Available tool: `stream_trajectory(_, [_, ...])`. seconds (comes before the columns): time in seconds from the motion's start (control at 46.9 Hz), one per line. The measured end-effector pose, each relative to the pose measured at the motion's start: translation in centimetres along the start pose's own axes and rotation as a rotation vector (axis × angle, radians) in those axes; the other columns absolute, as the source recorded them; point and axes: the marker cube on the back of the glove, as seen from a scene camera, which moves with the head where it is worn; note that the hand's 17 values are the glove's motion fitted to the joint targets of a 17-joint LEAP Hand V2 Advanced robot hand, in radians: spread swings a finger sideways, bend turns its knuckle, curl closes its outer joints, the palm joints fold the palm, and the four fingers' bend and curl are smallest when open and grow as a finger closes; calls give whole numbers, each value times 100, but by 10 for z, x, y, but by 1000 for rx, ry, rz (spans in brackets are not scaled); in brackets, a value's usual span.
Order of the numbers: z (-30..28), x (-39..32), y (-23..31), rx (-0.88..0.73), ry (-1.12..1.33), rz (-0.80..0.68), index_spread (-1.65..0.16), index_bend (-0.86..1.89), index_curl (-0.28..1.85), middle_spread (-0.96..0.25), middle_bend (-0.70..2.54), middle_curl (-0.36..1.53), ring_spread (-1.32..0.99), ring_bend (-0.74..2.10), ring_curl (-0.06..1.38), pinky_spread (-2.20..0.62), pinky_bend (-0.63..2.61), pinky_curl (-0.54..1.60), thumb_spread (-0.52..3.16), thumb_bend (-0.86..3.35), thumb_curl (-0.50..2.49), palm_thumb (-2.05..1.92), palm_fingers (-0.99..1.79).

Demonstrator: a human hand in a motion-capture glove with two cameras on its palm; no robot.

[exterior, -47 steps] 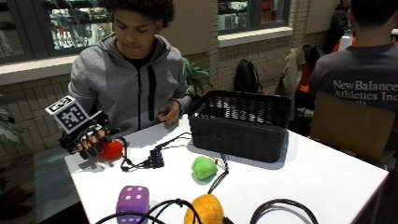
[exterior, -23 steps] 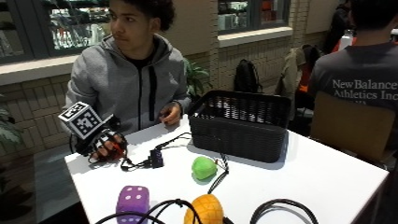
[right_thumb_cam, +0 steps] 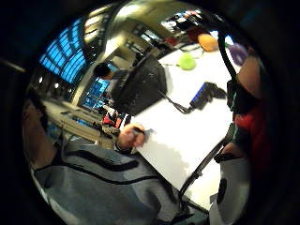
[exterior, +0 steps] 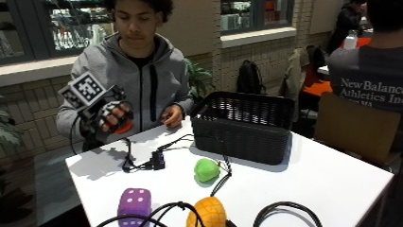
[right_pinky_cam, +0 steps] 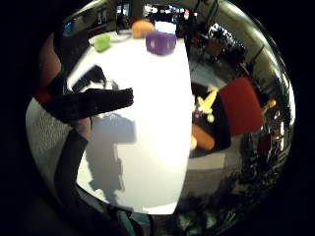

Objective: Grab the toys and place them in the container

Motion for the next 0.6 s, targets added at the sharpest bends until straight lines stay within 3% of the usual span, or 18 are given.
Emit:
stream_trajectory(0.277, [-14, -137, -153, -120, -183, -488, -21, 44, 54, -21, 54, 60, -35, 105, 50, -41, 96, 51, 96, 31, 65, 74, 83])
stream_trajectory(0.597, [78, -228, -226, -156, -87, -618, -20, 49, 66, -24, 60, 73, -35, 110, 56, -41, 102, 55, 86, 25, 73, 75, 73])
